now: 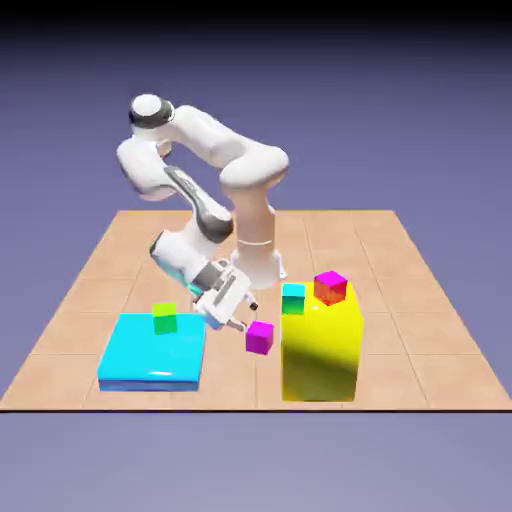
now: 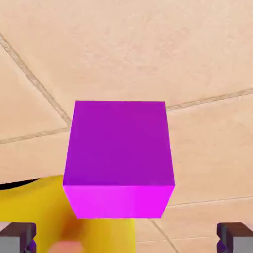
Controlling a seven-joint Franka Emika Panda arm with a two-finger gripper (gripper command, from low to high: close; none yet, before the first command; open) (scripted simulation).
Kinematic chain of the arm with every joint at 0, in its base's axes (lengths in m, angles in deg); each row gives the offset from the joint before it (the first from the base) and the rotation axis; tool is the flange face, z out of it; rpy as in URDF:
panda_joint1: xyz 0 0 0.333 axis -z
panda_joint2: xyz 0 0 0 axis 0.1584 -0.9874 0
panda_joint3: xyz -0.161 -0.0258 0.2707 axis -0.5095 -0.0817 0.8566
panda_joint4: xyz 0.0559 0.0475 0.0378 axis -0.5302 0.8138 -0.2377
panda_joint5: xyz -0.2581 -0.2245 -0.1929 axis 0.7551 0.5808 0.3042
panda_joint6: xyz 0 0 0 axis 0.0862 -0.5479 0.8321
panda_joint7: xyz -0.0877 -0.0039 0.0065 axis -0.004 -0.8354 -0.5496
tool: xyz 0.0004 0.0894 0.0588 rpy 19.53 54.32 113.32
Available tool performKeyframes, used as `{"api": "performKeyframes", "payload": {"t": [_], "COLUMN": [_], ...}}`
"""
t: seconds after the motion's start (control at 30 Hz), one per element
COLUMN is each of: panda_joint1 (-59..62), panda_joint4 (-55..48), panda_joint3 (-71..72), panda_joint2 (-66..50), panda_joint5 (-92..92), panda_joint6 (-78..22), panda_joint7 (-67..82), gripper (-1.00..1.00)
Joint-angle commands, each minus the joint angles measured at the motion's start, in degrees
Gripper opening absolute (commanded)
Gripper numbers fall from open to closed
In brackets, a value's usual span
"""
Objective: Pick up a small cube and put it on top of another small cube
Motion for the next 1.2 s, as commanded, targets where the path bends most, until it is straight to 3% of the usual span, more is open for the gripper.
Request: {"api": "performKeyframes", "payload": {"t": [0.0,0.53,0.57,1.17], "panda_joint1": [0.6,9.7,9.7,-0.2], "panda_joint4": [-0.4,-6.9,-6.9,0.2], "panda_joint3": [-0.6,-10.0,-10.0,0.2], "panda_joint2": [1.8,29.7,29.7,-0.7], "panda_joint5": [2.5,41.4,41.4,-0.9], "panda_joint6": [-1.2,-20.1,-20.1,0.4], "panda_joint7": [-1.4,-23.5,-23.5,0.5], "gripper": [0.00,0.00,-1.00,-1.00]}}
